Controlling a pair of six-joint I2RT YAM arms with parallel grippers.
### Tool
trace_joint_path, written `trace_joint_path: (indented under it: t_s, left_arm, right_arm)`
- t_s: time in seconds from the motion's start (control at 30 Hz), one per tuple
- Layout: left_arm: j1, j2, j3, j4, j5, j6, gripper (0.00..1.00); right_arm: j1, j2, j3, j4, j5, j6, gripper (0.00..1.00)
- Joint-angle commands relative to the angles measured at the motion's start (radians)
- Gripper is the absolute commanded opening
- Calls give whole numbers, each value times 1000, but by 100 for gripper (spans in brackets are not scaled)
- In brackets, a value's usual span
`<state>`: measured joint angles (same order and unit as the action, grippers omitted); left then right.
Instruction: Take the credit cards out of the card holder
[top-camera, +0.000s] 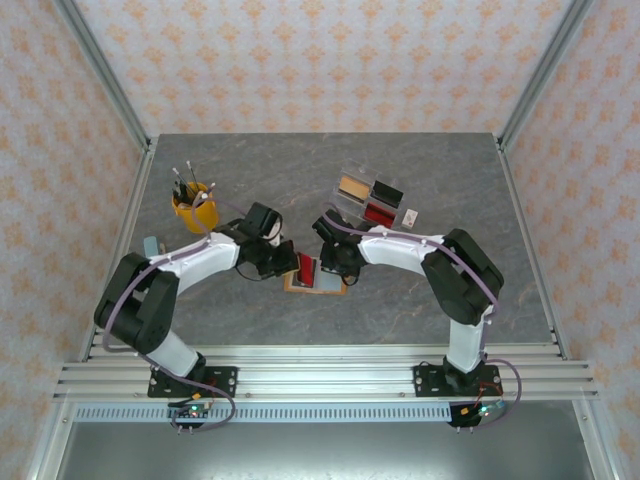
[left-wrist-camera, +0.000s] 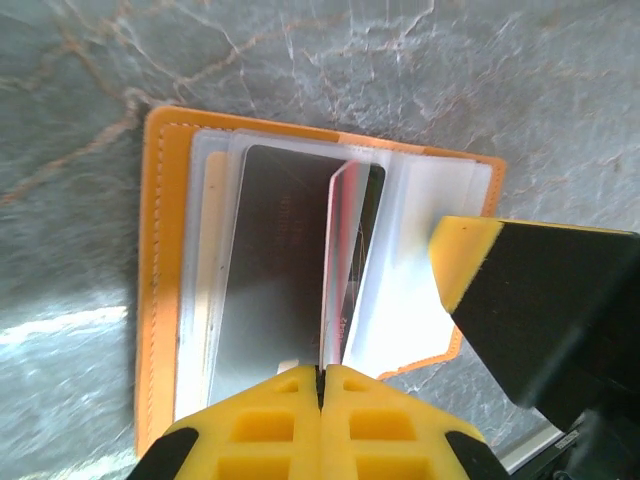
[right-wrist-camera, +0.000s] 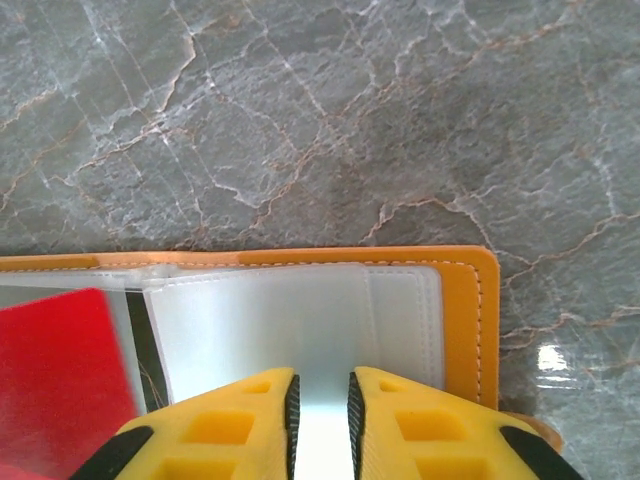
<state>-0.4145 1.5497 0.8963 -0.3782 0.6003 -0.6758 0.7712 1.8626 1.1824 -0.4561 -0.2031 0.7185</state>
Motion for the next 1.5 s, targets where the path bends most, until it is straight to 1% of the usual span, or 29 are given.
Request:
trace_joint_path:
  t_s: [0.0, 0.13, 0.2, 0.27, 0.33, 0.43, 0.5, 0.57, 0.67, 0.73, 0.77, 0.9, 0.97, 1.1, 1.13, 1.23, 1.33, 1.47]
  left_arm:
    - [28, -83, 16, -60, -40, 28, 0]
    - [42, -169, 17, -44, -35, 11, 0]
    - [43, -205, 10, -14, -20, -13, 0]
    - [43, -233, -6, 51, 28, -51, 0]
    - [43, -260, -14, 94, 44, -88, 0]
    - [43, -296, -18, 136, 70, -128, 0]
    - [43, -313, -19, 177, 107, -165, 0]
    - [43, -331, -24, 205, 118, -199, 0]
    - [43, -352, -40, 272, 151, -263, 0]
    - [43, -357, -48, 305, 169, -298, 0]
    - [43, -360, -52, 310, 173, -310, 0]
    - [44, -368, -63, 337, 184, -347, 0]
    - [45, -371, -52, 309, 178, -338, 0]
    - [45, -381, -61, 308, 173, -349, 0]
    - [44, -381, -61, 304, 171, -350, 0]
    - [45, -385, -73, 308, 167, -357, 0]
    - [43, -401, -87, 310, 160, -367, 0]
    - [45, -432, -88, 269, 136, -365, 0]
  right_arm:
    - [-17, -66, -36, 47, -6, -16, 28]
    - [-23, -174, -70, 126, -20, -39, 35]
    - [-25, -237, -96, 163, -34, -52, 41]
    - [-34, -295, -124, 209, -80, -60, 48]
    - [-52, -350, -156, 257, -121, -47, 55]
    - [-102, -412, -222, 381, -239, 20, 64]
    - [-139, -423, -253, 489, -348, 80, 67]
    - [-159, -418, -258, 553, -419, 123, 69]
    - [-173, -397, -245, 629, -497, 181, 70]
    - [-174, -381, -238, 673, -527, 220, 70]
    - [-174, -372, -233, 692, -540, 238, 69]
    - [-174, -357, -249, 817, -593, 305, 58]
    - [-174, -358, -257, 844, -604, 318, 51]
    - [-174, -379, -280, 880, -605, 334, 39]
    - [-174, -385, -284, 882, -603, 337, 36]
    - [-174, -395, -281, 871, -610, 333, 21]
    - [-174, -408, -278, 832, -612, 303, 13]
    - [-174, -433, -279, 783, -603, 241, 1]
